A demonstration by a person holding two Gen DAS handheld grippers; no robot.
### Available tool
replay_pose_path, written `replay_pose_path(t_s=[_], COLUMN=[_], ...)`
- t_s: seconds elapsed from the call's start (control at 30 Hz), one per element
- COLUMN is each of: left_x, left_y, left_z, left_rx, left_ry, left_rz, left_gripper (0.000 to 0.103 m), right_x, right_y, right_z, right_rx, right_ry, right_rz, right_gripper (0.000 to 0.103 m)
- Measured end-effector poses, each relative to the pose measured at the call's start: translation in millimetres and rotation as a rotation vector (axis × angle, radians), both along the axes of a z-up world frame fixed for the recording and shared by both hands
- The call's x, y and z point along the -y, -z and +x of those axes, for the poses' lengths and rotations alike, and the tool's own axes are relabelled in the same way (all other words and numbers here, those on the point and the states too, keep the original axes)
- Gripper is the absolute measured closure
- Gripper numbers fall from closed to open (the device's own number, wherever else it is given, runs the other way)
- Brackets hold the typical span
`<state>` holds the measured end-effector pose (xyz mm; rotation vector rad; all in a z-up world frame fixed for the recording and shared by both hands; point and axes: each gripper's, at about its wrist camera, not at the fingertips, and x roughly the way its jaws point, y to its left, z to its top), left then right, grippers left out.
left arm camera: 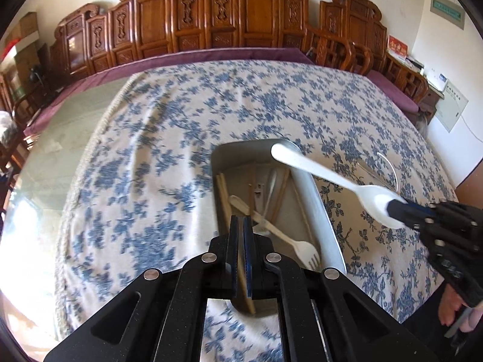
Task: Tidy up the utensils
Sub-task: 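Carry the metal spoon into the tray and open the left tool while the right tool carries the white spoon, then lower the white plastic spoon into the metal tray and open the right tool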
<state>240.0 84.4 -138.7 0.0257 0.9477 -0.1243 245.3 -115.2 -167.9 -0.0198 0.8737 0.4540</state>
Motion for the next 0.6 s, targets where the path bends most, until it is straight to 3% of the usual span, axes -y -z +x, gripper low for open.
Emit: replay_pose_path(t_s=[0.6], left_x=[-53], left_y=[-10], left_z=[-37], left_rx=[0.046], left_ry=[-0.048], left_rz=[-0.035], left_gripper=[0.101], right_x=[-77], right_y=[24], right_z=[30], right_rx=[0.002], right_ry=[-0.029], right_rz=[-0.225], right_gripper=[0.097])
